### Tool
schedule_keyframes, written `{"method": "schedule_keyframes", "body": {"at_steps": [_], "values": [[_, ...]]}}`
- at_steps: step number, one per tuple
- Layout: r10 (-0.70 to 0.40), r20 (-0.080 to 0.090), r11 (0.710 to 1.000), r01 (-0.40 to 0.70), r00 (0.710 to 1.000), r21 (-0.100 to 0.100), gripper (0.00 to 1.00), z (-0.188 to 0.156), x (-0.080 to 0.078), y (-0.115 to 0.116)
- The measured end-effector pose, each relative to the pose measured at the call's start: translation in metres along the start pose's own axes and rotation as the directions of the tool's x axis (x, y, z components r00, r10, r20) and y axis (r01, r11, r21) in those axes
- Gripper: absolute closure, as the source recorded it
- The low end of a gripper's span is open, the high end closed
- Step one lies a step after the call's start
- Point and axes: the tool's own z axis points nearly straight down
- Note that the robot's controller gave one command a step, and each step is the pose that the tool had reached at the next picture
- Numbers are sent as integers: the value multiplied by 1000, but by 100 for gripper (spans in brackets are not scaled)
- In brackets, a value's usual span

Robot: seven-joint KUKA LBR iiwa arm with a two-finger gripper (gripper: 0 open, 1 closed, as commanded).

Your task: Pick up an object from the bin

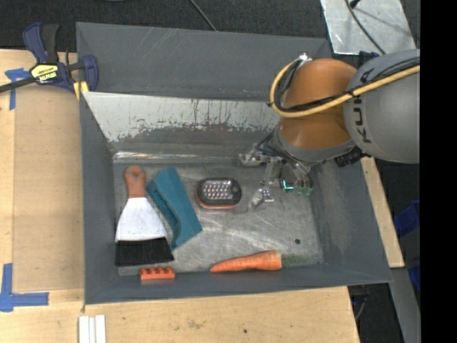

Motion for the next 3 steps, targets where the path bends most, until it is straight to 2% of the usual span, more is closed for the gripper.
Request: {"method": "schedule_keyframes", "body": {"at_steps": [1,2,3], "values": [[0,8,1000,0,1000,0,0,-4,-2,0],[-361,7,933,361,933,6,100,39,-19,32],[-360,7,933,360,933,6,100,39,-19,32]]}}
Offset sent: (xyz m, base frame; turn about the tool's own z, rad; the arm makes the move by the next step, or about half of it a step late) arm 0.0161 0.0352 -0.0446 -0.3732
